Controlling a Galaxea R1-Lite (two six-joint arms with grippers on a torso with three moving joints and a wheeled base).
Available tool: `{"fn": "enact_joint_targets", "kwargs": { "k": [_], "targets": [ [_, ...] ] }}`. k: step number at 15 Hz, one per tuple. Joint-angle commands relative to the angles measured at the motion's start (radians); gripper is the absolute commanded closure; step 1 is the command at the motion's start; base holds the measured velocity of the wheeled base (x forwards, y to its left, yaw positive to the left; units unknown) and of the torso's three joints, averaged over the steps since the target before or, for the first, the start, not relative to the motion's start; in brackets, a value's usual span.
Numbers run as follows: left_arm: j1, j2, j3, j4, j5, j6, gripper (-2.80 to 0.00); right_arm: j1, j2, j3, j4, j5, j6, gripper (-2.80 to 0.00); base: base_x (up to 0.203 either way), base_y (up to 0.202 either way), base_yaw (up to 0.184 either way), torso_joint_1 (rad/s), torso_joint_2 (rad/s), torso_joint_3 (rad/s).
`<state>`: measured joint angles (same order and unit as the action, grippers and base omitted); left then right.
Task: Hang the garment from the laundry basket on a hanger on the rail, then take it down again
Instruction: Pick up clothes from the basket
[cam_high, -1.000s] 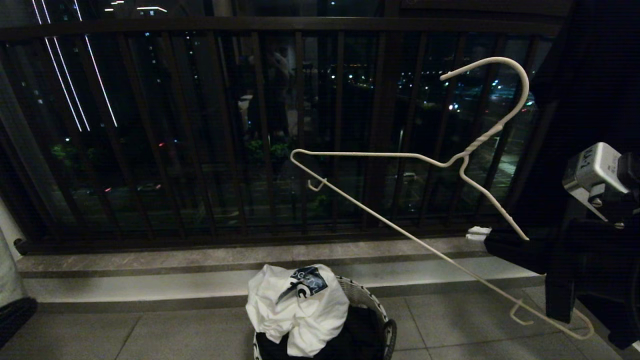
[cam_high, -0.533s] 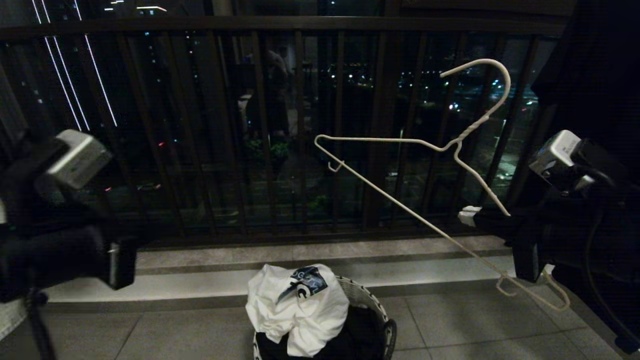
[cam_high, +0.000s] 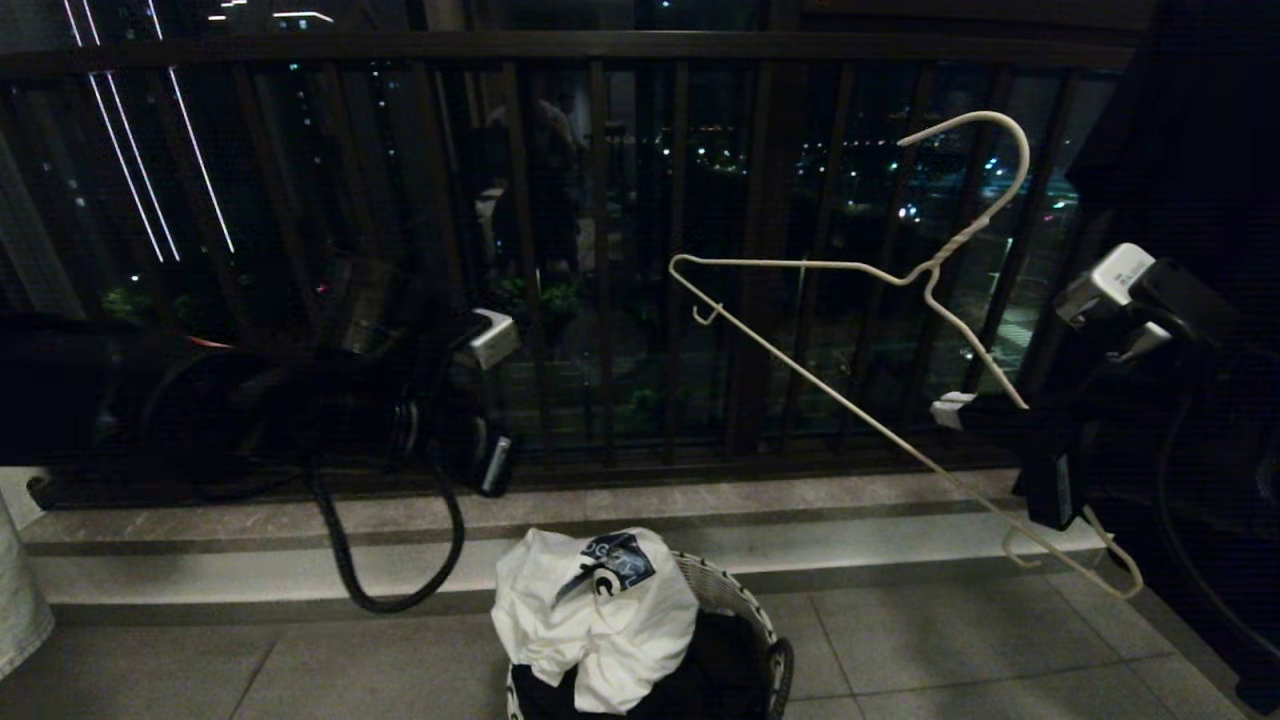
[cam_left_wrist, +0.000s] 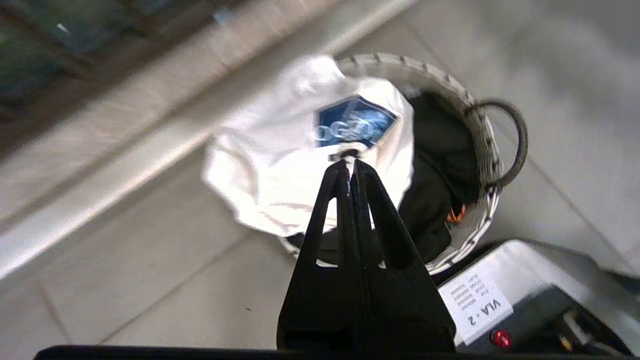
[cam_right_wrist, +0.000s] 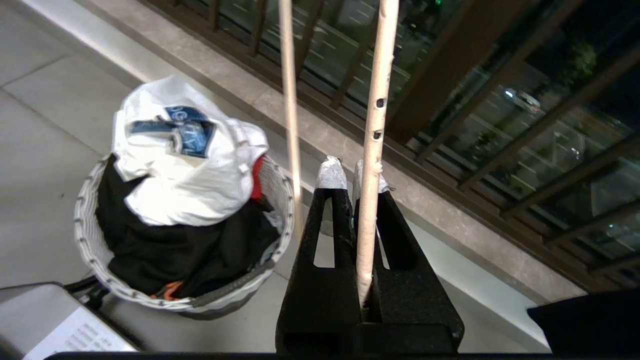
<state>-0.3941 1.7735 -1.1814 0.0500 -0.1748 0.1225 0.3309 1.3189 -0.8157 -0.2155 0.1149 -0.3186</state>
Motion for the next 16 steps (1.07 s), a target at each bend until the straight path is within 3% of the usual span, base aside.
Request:
{"fn": "enact_joint_targets", "kwargs": {
  "k": [1,6,9,16],
  "targets": [
    [-0.029,0.202,-0.070,0.002,0.001,-0.001,0.00,-0.020,0.011,-0.008,-0.004,0.002,-0.001,0.00,0.000,0.000,0.000,0.000,0.00,0.000],
    [-0.041,0.302,-0.111,-0.008,-0.010,-0.015,0.00,-0.036,0.011,-0.011,-0.005,0.002,-0.002,0.00,0.000,0.000,0.000,0.000,0.00,0.000],
    [-0.052,0.263,-0.106,-0.007,-0.013,-0.081,0.00,-0.038,0.013,-0.016,-0.006,0.002,-0.002,0.00,0.000,0.000,0.000,0.000,0.00,0.000],
    [-0.065,0.293,-0.113,-0.009,-0.009,-0.076,0.00,-0.039,0.066,-0.045,-0.017,0.002,-0.005,0.00,0.000,0.000,0.000,0.000,0.00,0.000]
  ]
}}
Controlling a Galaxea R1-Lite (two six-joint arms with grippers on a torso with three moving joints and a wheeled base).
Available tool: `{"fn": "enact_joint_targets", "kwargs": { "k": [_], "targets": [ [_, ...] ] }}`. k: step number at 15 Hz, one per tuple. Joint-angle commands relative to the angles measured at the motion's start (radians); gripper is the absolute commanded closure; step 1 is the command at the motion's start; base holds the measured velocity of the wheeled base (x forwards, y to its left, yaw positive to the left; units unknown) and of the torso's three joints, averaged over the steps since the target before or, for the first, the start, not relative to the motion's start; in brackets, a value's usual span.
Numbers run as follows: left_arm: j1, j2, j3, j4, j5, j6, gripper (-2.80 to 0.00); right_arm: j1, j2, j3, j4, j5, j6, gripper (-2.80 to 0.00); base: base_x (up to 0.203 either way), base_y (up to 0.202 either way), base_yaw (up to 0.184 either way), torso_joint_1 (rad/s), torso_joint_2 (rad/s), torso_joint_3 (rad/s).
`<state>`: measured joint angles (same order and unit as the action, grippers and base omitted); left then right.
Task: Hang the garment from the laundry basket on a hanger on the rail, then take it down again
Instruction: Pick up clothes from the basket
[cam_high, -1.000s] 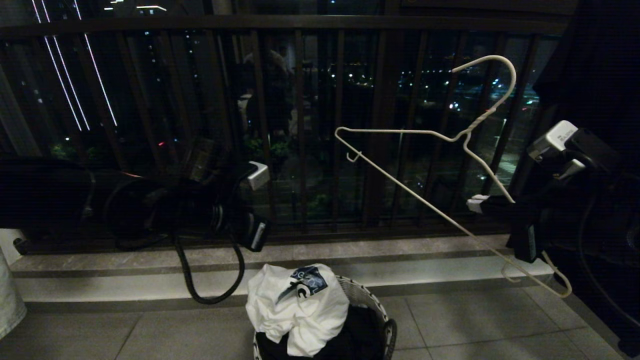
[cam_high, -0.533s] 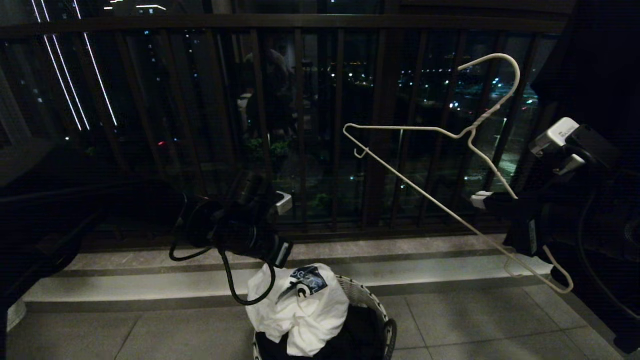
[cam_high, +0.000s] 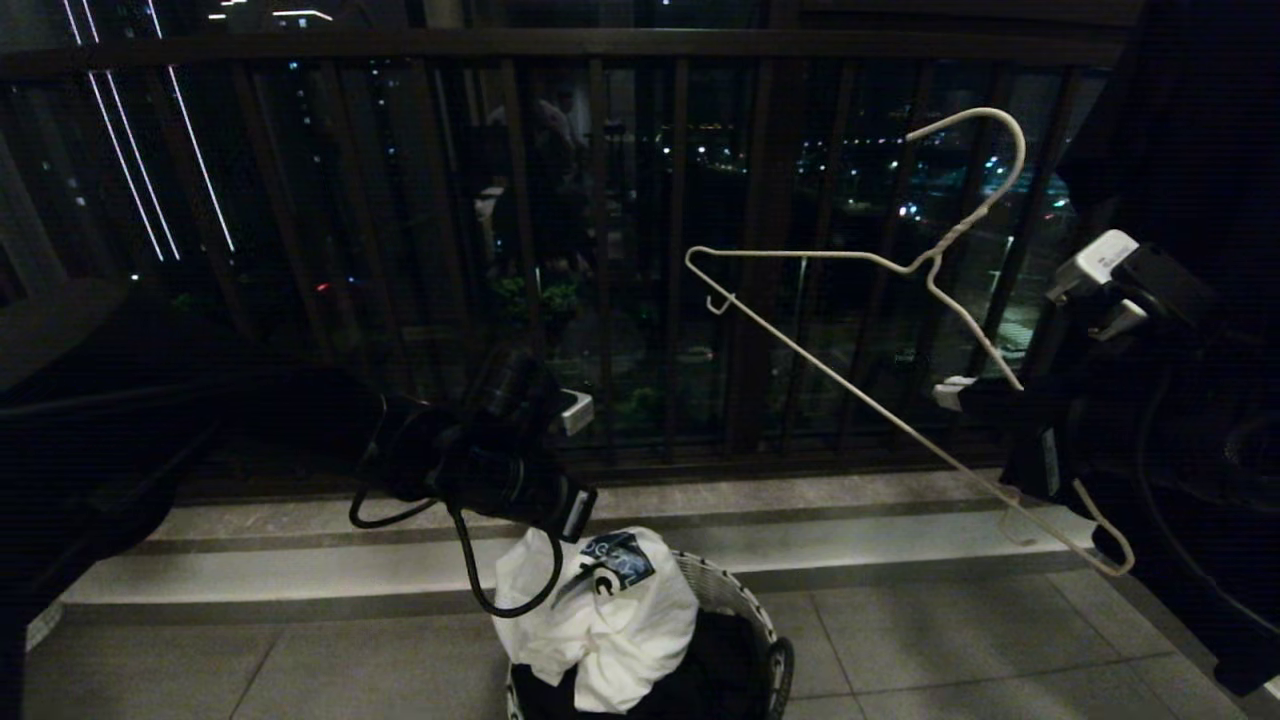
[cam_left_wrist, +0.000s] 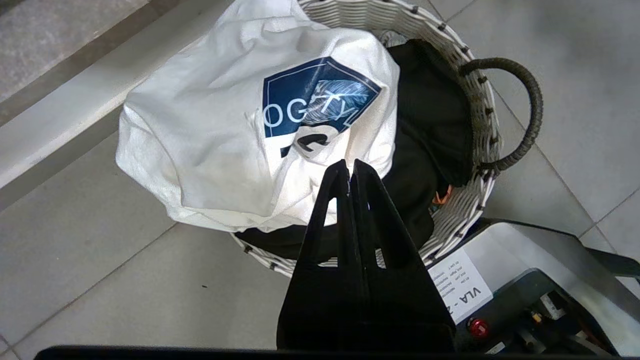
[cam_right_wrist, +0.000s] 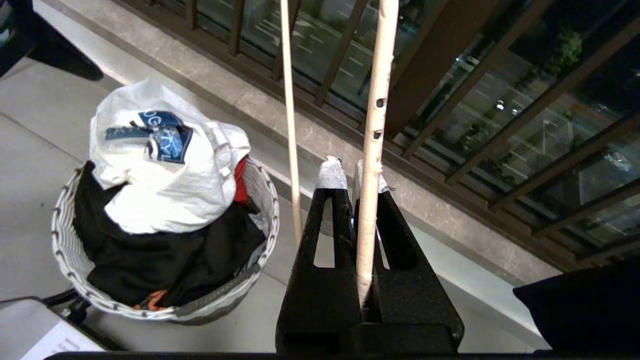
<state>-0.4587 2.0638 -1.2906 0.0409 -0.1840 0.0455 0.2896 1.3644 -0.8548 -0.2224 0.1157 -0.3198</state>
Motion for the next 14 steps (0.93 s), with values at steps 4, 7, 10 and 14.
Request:
{"fn": "enact_joint_targets", "kwargs": {
  "k": [4,7,10,14],
  "targets": [
    [-0.001,-0.016,-0.004,0.005,0.000,0.007,0.00,0.006,0.018,-0.002,-0.018,0.001,-0.005,0.00,0.000,0.000,0.000,0.000,0.00,-0.069],
    [-0.001,-0.058,0.002,0.010,0.000,0.008,0.00,0.020,0.020,0.003,-0.018,0.001,-0.005,0.00,0.000,0.000,0.000,0.003,0.00,-0.179],
    [-0.001,-0.095,0.021,0.010,0.000,0.020,0.00,0.021,0.020,0.003,-0.018,0.001,-0.005,0.00,0.000,0.000,0.000,0.006,0.00,-0.196],
    [0.000,-0.131,0.038,0.011,0.001,0.046,0.00,0.022,0.025,0.000,-0.018,0.001,-0.005,0.00,0.000,0.000,0.000,0.002,0.00,-0.194]
  ]
}}
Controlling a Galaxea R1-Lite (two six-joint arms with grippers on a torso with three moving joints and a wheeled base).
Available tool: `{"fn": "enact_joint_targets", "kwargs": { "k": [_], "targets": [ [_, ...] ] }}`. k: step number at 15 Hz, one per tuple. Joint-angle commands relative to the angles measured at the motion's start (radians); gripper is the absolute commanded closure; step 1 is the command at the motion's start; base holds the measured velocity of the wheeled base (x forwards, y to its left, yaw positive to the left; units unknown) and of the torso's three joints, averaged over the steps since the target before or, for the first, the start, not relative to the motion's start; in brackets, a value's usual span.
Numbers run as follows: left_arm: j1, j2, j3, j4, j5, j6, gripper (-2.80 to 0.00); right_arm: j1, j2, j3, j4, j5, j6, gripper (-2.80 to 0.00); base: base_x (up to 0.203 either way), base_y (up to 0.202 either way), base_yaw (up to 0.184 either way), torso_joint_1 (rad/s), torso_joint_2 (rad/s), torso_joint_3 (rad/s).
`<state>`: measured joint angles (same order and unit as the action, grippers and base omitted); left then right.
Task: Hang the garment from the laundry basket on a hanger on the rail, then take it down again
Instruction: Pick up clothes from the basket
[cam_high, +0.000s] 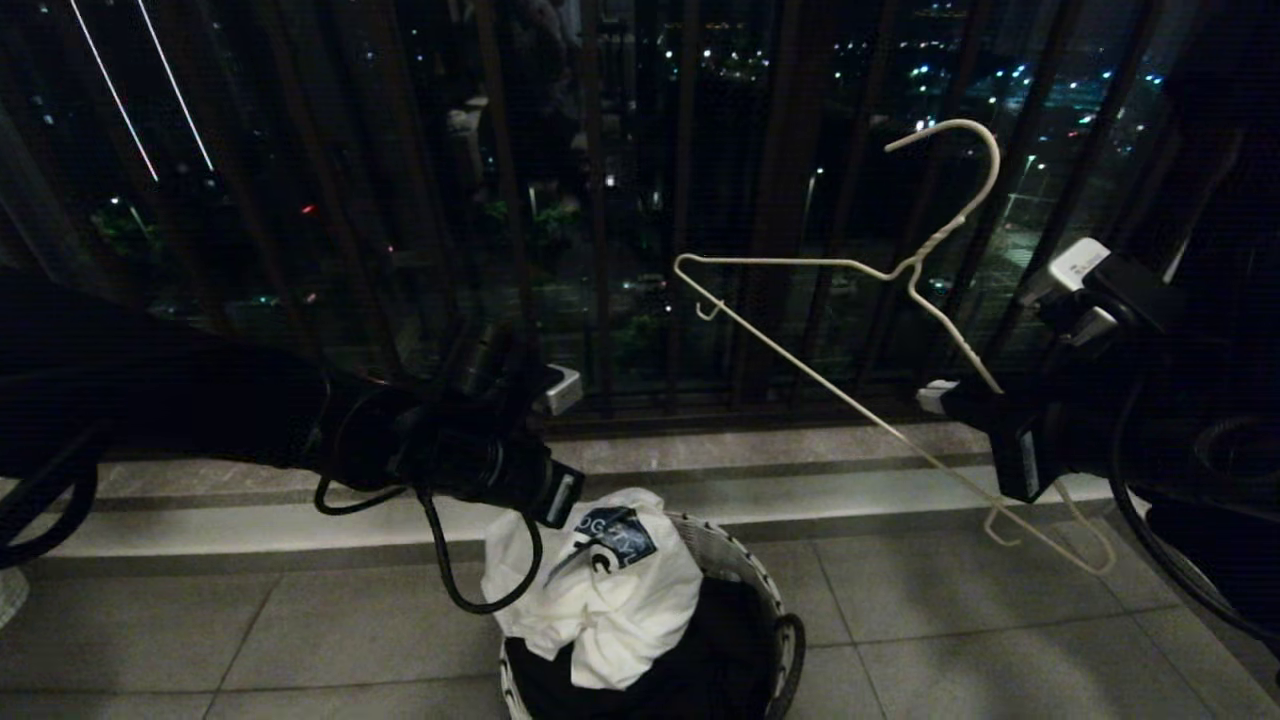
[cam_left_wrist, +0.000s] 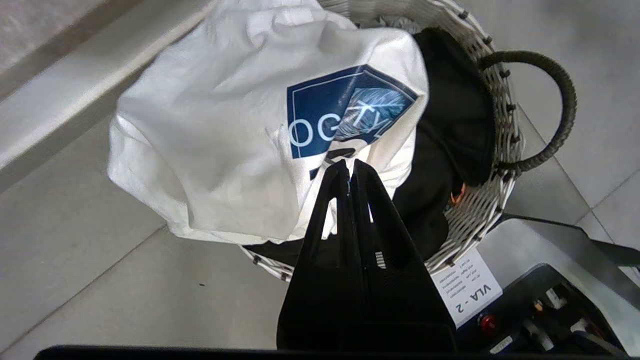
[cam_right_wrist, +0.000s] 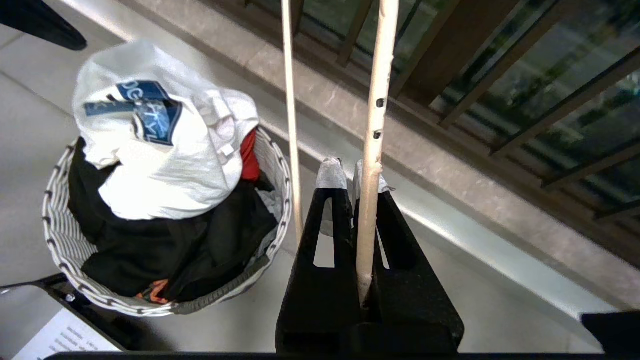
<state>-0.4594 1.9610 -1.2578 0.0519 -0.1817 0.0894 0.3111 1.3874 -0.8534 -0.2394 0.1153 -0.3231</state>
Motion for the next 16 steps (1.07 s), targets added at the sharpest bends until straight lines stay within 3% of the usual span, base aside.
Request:
{"fn": "enact_joint_targets", "kwargs": {
  "k": [1,16],
  "targets": [
    [-0.001,-0.030,0.004,-0.001,-0.001,0.003,0.00,0.000,0.004,-0.001,-0.001,0.001,-0.001,0.00,0.000,0.000,0.000,0.001,0.01,-0.198],
    [-0.001,-0.033,0.012,-0.007,-0.004,0.004,0.00,0.008,-0.018,0.002,-0.015,0.004,0.002,0.00,0.000,0.000,0.000,0.002,0.00,-0.197]
  ]
}}
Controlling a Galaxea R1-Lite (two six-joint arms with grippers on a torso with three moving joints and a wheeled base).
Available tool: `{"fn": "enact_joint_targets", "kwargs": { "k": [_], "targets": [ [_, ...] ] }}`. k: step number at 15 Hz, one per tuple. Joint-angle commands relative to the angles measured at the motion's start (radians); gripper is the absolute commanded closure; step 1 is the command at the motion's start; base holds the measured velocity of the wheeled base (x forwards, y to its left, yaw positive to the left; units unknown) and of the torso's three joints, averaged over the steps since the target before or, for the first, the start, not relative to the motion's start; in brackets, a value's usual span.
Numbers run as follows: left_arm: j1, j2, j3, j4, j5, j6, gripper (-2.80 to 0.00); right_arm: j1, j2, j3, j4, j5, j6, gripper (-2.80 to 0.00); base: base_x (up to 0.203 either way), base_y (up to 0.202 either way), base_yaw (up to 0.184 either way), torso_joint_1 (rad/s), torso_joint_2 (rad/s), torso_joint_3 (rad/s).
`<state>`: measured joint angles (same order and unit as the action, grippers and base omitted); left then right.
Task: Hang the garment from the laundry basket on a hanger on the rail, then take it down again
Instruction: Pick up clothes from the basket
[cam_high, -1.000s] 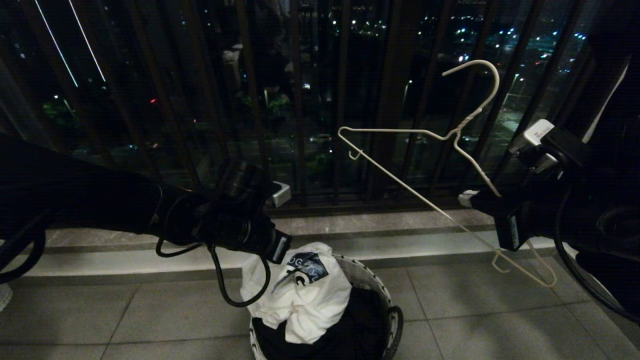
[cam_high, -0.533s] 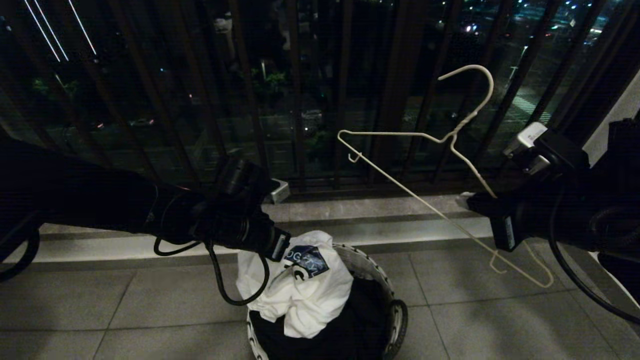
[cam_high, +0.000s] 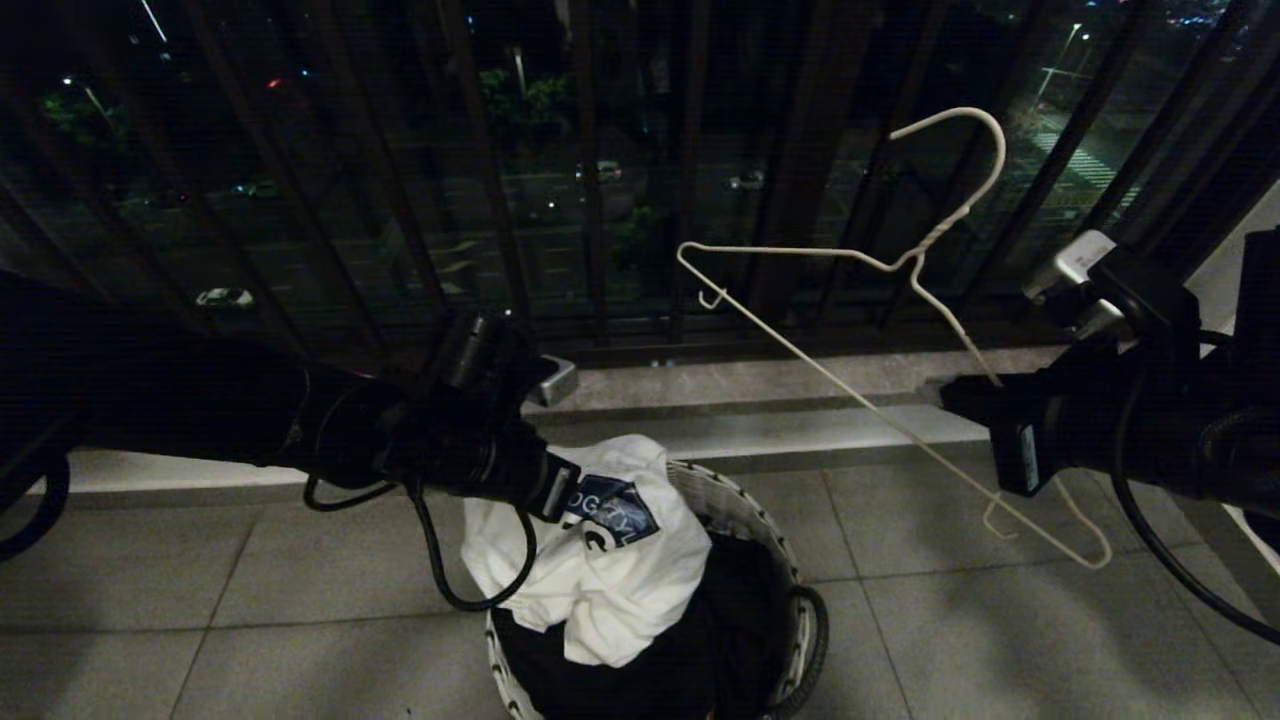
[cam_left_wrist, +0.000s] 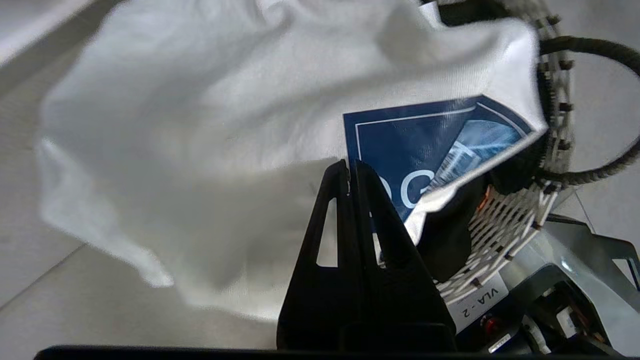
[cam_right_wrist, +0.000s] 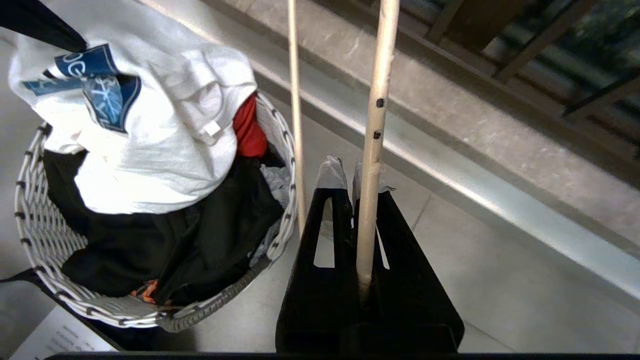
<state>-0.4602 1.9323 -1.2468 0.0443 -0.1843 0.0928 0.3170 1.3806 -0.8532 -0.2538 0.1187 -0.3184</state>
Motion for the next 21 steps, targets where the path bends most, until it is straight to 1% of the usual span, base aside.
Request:
{"fn": "enact_joint_targets", "kwargs": {
  "k": [1,5,8,9,11,13,16,17,19,21],
  "targets": [
    [0.000,-0.004,0.001,0.000,-0.001,0.001,0.00,0.002,-0.009,0.002,-0.001,0.001,-0.002,0.00,0.000,0.000,0.000,0.002,0.01,-0.194],
    [-0.001,-0.031,0.007,0.000,-0.003,0.000,0.00,0.002,-0.008,0.002,-0.001,0.001,-0.001,0.00,0.000,0.000,0.000,0.001,0.00,-0.198],
    [-0.011,-0.107,0.041,-0.001,-0.012,0.000,0.00,0.002,-0.005,0.000,-0.001,0.001,-0.001,0.00,0.000,0.000,0.000,0.002,0.00,-0.126],
    [-0.014,-0.132,0.050,0.000,-0.027,0.001,0.00,0.002,-0.001,0.000,-0.001,0.001,-0.001,0.00,0.000,0.000,0.000,0.007,0.00,-0.036],
    [-0.014,-0.178,0.060,0.000,-0.087,-0.001,0.00,0.001,0.003,0.000,-0.002,0.001,-0.001,0.00,0.000,0.000,0.000,0.000,0.00,0.000],
    [-0.016,-0.215,0.060,0.009,-0.095,-0.002,0.00,0.001,0.006,-0.001,-0.004,0.001,-0.001,0.00,0.000,0.000,0.000,0.000,0.00,0.000],
    [-0.044,-0.188,0.063,0.009,-0.091,-0.006,0.00,0.001,0.017,-0.003,-0.004,0.000,-0.001,0.00,0.000,0.000,0.000,0.000,0.00,0.000],
    [-0.062,-0.172,0.066,0.004,-0.087,-0.009,-2.80,0.001,0.016,-0.003,-0.004,0.001,-0.001,0.00,0.000,0.000,0.000,0.000,0.00,0.000],
    [-0.086,-0.168,0.066,-0.001,-0.073,-0.017,-2.80,0.001,0.017,-0.003,-0.004,0.001,-0.001,0.00,0.000,0.000,0.000,0.000,0.00,0.000],
    [-0.087,-0.158,0.064,-0.003,-0.070,-0.027,-2.80,0.001,0.018,-0.003,-0.004,0.001,-0.001,0.00,0.000,0.000,0.000,0.000,0.00,0.000]
  ]
}}
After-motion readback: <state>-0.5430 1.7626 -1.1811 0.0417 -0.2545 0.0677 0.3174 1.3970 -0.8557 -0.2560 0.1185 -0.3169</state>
